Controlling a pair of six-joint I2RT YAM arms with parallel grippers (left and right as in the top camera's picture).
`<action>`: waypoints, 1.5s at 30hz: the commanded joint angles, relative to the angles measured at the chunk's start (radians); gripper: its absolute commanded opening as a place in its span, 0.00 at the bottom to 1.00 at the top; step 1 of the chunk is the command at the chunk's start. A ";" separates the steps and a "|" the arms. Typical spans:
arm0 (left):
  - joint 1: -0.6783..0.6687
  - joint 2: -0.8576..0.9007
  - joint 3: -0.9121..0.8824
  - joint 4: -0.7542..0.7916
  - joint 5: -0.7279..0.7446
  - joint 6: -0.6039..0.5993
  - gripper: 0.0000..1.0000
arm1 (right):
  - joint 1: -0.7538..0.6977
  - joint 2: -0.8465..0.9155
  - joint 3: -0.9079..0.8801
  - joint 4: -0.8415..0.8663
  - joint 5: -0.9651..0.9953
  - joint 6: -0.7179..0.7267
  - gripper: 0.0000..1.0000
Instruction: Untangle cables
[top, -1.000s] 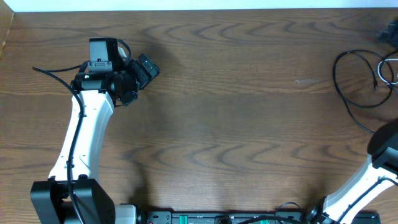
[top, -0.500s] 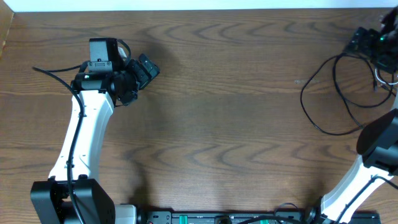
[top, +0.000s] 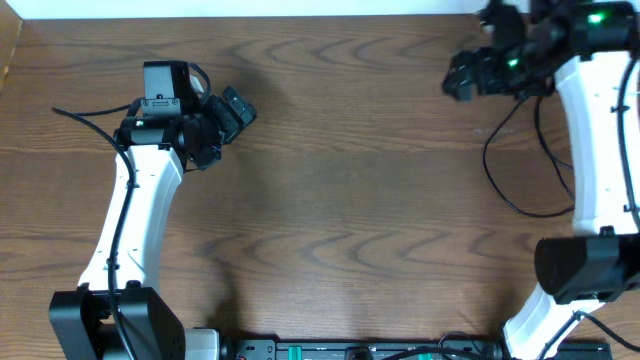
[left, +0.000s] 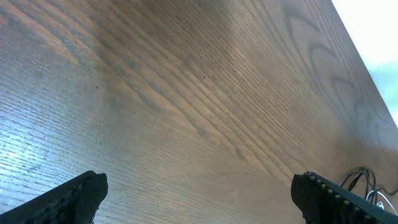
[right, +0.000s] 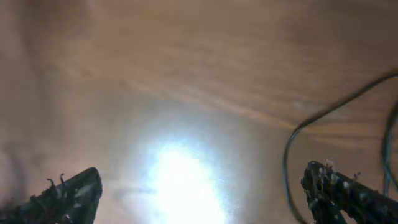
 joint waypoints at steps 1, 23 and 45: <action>0.000 0.010 0.003 -0.001 -0.014 0.006 1.00 | 0.043 -0.076 0.016 -0.029 0.027 0.004 0.99; 0.000 0.010 0.003 -0.001 -0.014 0.006 1.00 | 0.114 -0.145 0.016 -0.056 0.035 0.013 0.99; 0.000 0.010 0.003 -0.001 -0.014 0.006 1.00 | 0.063 -0.280 -0.076 0.272 0.151 -0.043 0.99</action>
